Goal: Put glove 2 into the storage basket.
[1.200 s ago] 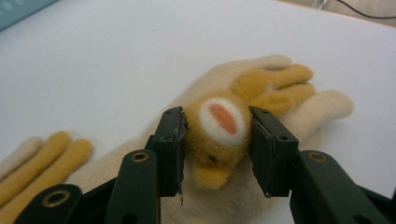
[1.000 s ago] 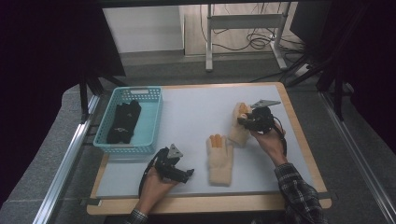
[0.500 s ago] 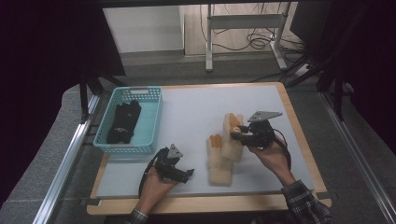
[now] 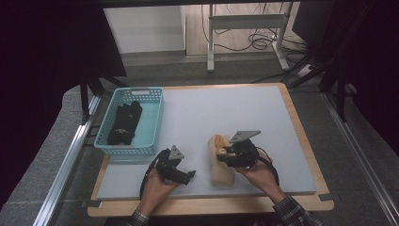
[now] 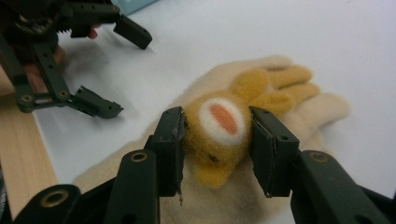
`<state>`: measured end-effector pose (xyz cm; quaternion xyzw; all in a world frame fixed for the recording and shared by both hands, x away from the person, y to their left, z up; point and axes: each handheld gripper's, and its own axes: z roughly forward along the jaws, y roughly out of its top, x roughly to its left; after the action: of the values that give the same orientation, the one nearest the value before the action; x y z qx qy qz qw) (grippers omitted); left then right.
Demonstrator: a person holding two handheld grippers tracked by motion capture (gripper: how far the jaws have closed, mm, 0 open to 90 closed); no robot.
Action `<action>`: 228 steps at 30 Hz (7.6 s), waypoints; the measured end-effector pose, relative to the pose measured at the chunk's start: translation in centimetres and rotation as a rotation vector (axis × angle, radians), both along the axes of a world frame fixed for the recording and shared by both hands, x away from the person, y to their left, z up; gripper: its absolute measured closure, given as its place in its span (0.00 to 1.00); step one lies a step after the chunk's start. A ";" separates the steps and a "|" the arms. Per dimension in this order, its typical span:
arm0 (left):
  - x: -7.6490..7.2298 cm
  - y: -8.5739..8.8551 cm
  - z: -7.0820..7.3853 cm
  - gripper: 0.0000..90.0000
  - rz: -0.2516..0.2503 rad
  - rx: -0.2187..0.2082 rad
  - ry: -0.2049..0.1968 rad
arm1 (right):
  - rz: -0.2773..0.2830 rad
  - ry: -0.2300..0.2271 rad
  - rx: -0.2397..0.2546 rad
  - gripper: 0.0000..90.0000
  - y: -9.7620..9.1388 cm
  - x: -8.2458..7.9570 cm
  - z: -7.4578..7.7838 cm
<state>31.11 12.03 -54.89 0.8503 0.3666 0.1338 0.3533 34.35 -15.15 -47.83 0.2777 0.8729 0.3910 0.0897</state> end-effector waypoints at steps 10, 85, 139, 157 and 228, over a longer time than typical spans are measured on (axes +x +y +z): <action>0.0 0.0 0.0 0.02 0.000 0.000 0.002 | 0.007 0.015 -0.023 0.48 0.4 0.1 -1.5; -1.1 5.2 -0.2 0.05 0.013 -0.012 0.006 | -0.166 -0.050 0.016 0.48 -6.5 0.3 -3.9; 1.5 -3.3 4.4 0.03 -0.046 -0.056 0.081 | -0.371 -0.101 -0.088 0.19 -10.0 1.4 -5.4; 3.7 -8.3 2.3 0.17 -0.056 0.125 0.126 | -0.371 -0.101 -0.088 0.19 -10.0 1.4 -5.4; 13.2 14.9 9.1 0.55 0.536 0.107 0.163 | -0.369 -0.100 -0.089 0.19 -10.0 1.4 -5.4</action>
<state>44.35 26.95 -45.77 0.7485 0.5977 0.1728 0.2294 35.77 -25.19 -53.20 0.4092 0.8181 0.3419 0.2153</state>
